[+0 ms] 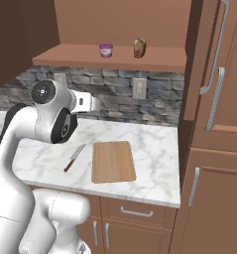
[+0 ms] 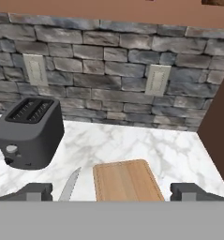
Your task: Pick the bread, place it on the cutting board, pick the jam, place it on the counter, and close the cabinet.
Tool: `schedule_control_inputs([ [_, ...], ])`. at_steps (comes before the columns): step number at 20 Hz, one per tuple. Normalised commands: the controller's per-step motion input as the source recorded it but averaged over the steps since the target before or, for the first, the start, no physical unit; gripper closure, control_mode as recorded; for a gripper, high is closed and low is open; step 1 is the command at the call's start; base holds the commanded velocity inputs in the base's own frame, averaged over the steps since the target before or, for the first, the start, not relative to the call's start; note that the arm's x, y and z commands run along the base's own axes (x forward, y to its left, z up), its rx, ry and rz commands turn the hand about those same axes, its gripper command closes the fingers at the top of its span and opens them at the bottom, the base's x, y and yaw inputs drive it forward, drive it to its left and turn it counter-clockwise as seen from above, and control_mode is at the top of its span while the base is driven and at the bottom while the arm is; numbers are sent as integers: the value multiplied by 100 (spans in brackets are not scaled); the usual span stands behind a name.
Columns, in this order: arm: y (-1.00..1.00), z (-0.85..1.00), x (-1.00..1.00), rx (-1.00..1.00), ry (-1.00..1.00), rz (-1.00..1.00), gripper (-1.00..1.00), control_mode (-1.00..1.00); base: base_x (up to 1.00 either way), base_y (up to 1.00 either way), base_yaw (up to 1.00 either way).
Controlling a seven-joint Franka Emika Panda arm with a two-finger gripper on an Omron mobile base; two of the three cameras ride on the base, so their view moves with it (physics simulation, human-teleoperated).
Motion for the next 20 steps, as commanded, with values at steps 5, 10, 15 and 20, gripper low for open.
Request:
schedule_control_inputs([
  [5,-3,4,0,0,1,0,-100,-100,0,0,0],
  [10,-1,10,-2,0,0,0,-100,-100,0,0,0],
  [15,0,22,-7,0,0,-4,-100,-100,0,0,0],
  [20,0,26,-17,0,0,-7,-100,-100,0,0,0],
])
